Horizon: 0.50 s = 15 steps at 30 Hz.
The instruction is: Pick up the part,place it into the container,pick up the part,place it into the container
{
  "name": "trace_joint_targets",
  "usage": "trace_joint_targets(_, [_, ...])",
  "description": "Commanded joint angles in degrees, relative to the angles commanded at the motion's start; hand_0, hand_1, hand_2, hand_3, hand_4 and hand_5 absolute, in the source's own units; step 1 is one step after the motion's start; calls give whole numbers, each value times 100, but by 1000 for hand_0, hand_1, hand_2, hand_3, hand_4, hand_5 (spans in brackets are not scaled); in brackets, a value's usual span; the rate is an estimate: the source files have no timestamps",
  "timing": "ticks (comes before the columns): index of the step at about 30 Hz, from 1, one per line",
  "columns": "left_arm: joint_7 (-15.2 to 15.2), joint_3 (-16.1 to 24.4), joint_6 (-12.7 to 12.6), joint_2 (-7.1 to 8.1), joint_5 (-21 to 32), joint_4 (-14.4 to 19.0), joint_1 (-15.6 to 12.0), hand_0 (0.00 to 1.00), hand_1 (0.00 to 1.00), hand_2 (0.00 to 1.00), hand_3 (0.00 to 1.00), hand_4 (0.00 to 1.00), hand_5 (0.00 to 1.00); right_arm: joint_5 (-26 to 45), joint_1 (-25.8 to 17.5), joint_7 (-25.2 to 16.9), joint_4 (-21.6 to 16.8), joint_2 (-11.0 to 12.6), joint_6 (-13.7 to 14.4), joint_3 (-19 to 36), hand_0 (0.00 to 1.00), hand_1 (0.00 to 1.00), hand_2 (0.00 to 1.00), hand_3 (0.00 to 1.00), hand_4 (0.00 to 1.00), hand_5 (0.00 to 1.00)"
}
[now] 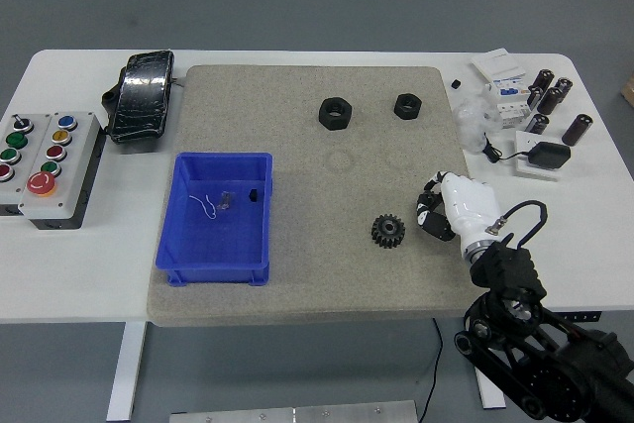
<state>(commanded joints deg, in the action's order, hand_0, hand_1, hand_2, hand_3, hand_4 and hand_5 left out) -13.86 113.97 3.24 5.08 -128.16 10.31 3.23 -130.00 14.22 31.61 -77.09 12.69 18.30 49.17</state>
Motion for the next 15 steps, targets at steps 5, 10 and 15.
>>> trace_joint_targets(5, [-7, 14, 2, -3, -22, 0, 3, 668, 612, 566, 619, 658, 291, 449, 516, -343, -490, 82, 182, -521, 520, 518, 305, 495, 95, 18])
trace_joint_targets(10, [-18, -5, 14, 5, -7, 0, 1, 668, 612, 566, 619, 658, 291, 1142, 1174, -838, -655, -200, -43, -1196, 520, 518, 305, 495, 95, 18])
trace_joint_targets(15, [-13, -47, 22, 39, 45, 0, 17, 668, 612, 567, 621, 664, 307, 1859, 1856, -1263, -555, -540, -295, -1967, 589, 577, 494, 543, 69, 17])
